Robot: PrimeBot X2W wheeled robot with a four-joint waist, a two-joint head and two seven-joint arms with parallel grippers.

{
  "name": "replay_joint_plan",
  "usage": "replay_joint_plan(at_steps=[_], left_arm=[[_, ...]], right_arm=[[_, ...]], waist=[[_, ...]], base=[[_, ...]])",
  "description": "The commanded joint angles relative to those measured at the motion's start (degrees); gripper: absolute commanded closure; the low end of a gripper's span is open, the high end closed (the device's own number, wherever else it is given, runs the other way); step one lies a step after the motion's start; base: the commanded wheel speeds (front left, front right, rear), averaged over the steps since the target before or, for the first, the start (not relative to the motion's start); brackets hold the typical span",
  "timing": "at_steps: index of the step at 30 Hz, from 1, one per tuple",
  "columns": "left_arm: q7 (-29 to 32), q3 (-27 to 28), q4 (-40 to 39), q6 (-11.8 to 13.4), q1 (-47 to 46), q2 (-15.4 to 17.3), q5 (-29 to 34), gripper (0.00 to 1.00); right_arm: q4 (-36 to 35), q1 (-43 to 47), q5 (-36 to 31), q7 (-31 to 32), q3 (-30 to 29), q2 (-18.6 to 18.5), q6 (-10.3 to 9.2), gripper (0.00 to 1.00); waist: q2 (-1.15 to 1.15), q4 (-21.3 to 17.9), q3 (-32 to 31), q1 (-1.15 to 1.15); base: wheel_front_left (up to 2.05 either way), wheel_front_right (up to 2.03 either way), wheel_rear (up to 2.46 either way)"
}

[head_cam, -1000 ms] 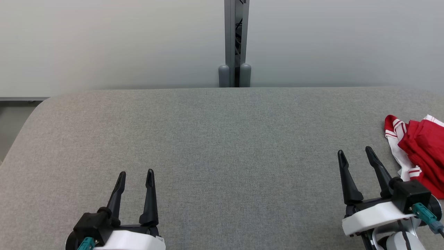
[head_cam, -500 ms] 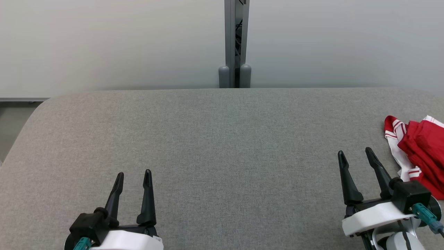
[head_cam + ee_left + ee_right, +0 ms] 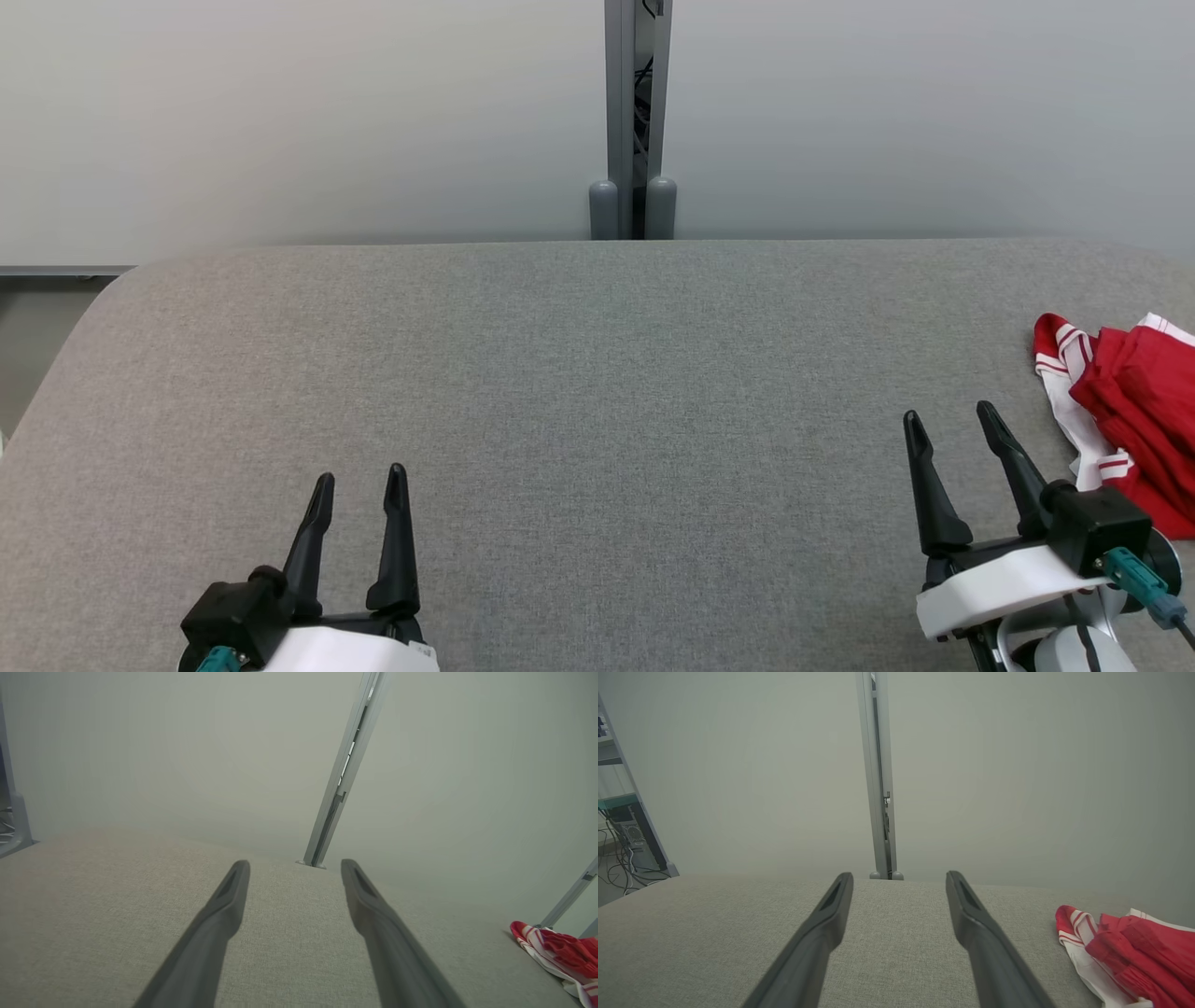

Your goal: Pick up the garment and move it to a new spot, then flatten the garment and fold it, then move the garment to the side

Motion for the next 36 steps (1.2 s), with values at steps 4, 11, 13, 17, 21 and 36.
replay_joint_plan(at_steps=[4,11,13,17,21,36], left_arm=[[0.1,-0.3,1.2,-0.1,0.6,-0.1,-0.8,1.00],[1.0,-1.1,2.9,-1.1,-1.4,-0.1,-8.4,1.00],[1.2,-1.4,3.6,-1.4,-2.2,-0.1,-10.4,1.00],[1.6,-2.0,5.0,-2.1,-3.7,-0.1,-14.3,1.00],[1.9,-2.6,6.3,-2.8,-5.1,-0.1,-18.1,1.00],[3.0,-4.2,9.2,-4.6,-9.1,0.0,-29.8,1.00]], right_arm=[[1.1,0.5,0.1,0.3,-0.1,0.3,0.00,1.00],[1.4,0.4,8.2,4.3,-4.1,0.4,0.00,1.00],[1.2,0.5,10.4,5.2,-5.0,0.4,0.00,1.00],[1.0,0.6,14.6,6.9,-6.7,0.4,0.00,1.00],[0.7,0.7,18.6,8.4,-8.3,0.3,0.00,1.00],[0.0,1.0,31.2,13.5,-13.4,0.2,0.00,1.00]], waist=[[0.00,0.0,0.0,0.00],[0.00,-0.3,0.1,0.00],[0.00,-0.3,0.1,0.00],[0.00,-0.5,0.1,0.00],[0.00,-0.7,0.2,0.00],[0.00,-1.2,0.3,0.00]], base=[[0.00,0.00,0.00],[0.00,0.00,0.00],[0.00,0.00,0.00],[0.00,0.00,0.00],[0.00,0.00,0.00],[0.00,0.00,0.00]])
